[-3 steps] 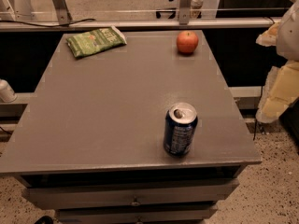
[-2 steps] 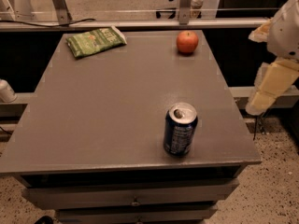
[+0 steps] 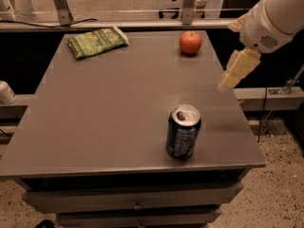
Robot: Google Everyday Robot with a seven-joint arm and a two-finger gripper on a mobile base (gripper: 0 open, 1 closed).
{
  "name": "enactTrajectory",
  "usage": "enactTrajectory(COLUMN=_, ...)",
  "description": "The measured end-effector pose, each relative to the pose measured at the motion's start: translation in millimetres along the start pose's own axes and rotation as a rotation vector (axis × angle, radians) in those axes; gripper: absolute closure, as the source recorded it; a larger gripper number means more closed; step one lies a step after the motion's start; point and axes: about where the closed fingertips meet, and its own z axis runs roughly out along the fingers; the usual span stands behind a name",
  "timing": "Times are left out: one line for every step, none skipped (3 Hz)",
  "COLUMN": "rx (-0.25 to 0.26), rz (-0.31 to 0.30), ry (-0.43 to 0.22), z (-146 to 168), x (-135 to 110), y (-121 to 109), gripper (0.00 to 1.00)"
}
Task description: Move apple near pepsi can
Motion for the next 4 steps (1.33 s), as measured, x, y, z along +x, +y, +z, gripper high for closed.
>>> enactTrajectory(rx=0.027, rz=0.032, ry=-0.069, z=33, x=-13, y=-35, gripper=0.00)
enactTrajectory(rx=0.032, rz=0.106, ry=-0.141, z=64, x=-17, y=-68, gripper=0.00)
enactTrajectory(rx=0.029, rz=0.177, ry=-0.215, z=89, x=-18, y=-96, gripper=0.00)
enactTrajectory(rx=0.011, rz=0.240, ry=-0.302, z=112, x=-25, y=-112, gripper=0.00)
